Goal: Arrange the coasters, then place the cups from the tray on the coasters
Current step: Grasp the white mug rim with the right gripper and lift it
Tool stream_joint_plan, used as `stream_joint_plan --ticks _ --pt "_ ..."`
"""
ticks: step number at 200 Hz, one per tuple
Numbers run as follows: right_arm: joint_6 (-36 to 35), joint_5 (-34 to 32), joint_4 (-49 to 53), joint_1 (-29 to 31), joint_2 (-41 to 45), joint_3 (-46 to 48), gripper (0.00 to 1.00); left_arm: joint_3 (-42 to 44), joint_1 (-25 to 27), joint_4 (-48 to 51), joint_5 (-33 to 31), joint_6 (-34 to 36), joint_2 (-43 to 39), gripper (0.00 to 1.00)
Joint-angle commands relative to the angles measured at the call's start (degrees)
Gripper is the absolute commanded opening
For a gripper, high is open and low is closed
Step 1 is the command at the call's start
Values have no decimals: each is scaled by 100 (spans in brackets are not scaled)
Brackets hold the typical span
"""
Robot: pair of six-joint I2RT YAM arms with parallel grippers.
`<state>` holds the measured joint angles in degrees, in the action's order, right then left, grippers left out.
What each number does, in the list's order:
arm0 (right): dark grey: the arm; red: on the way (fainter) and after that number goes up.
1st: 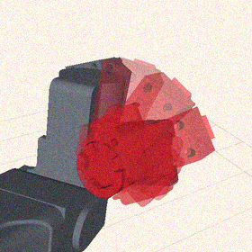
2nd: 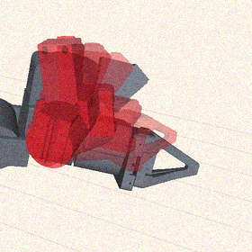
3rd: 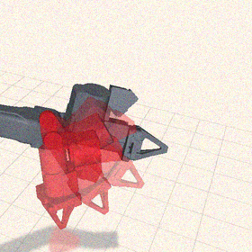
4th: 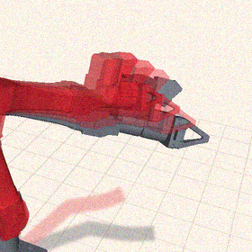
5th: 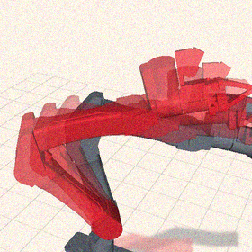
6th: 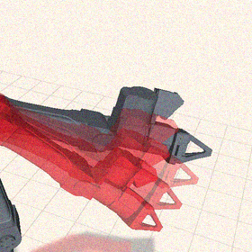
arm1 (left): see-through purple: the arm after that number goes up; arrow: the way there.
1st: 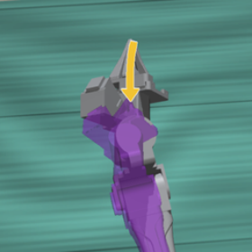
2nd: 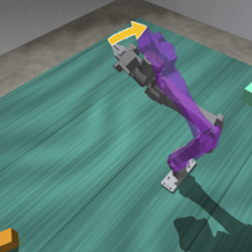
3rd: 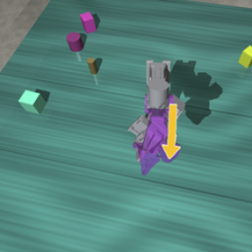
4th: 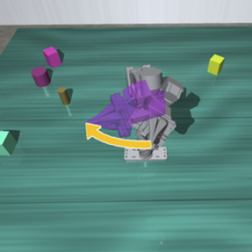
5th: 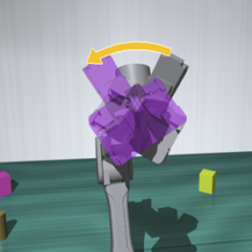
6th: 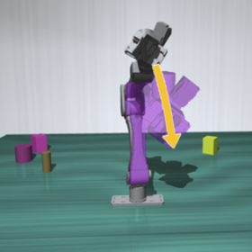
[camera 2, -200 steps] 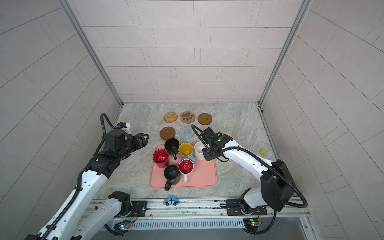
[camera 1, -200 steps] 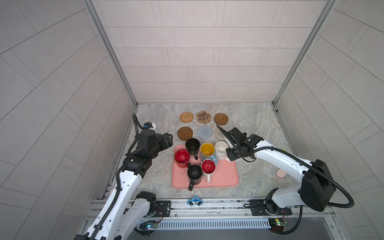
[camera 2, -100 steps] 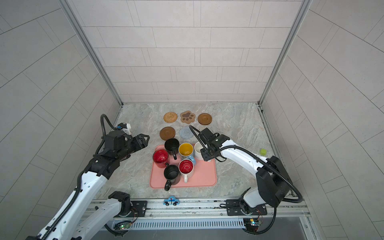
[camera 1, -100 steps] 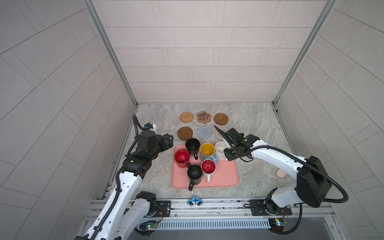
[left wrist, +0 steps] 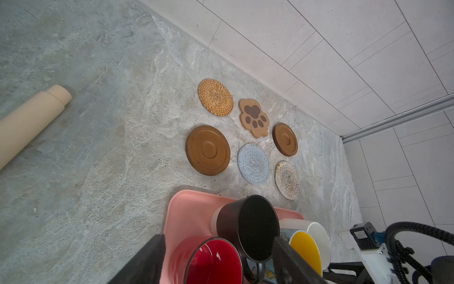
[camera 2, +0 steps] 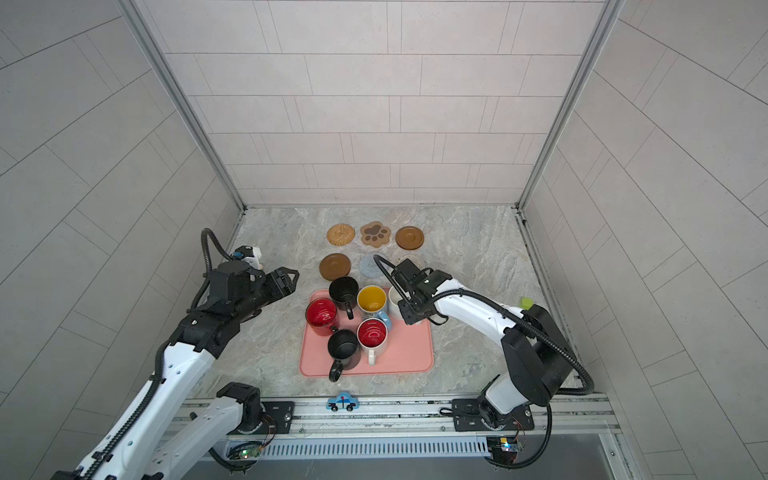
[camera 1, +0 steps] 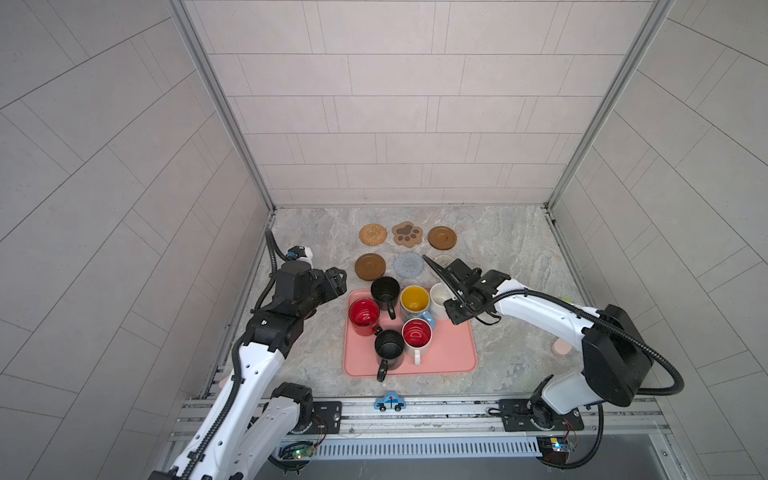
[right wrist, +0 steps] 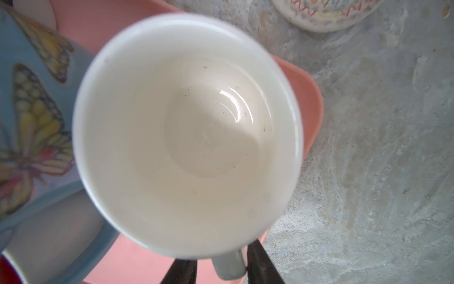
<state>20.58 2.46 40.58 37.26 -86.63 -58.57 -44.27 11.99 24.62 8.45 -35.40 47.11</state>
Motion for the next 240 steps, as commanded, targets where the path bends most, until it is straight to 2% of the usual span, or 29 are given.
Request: stream_joint_plan --ticks 1,108,240 --pt "104 -114 16 41 -36 49 36 49 -21 -195 -76 -90 90 76" --pt "34 -287 31 89 -303 -32 30 78 -21 -313 -226 -90 148 77" --pt "16 -307 -159 142 -434 -131 15 -43 -30 -108 -406 17 74 77"
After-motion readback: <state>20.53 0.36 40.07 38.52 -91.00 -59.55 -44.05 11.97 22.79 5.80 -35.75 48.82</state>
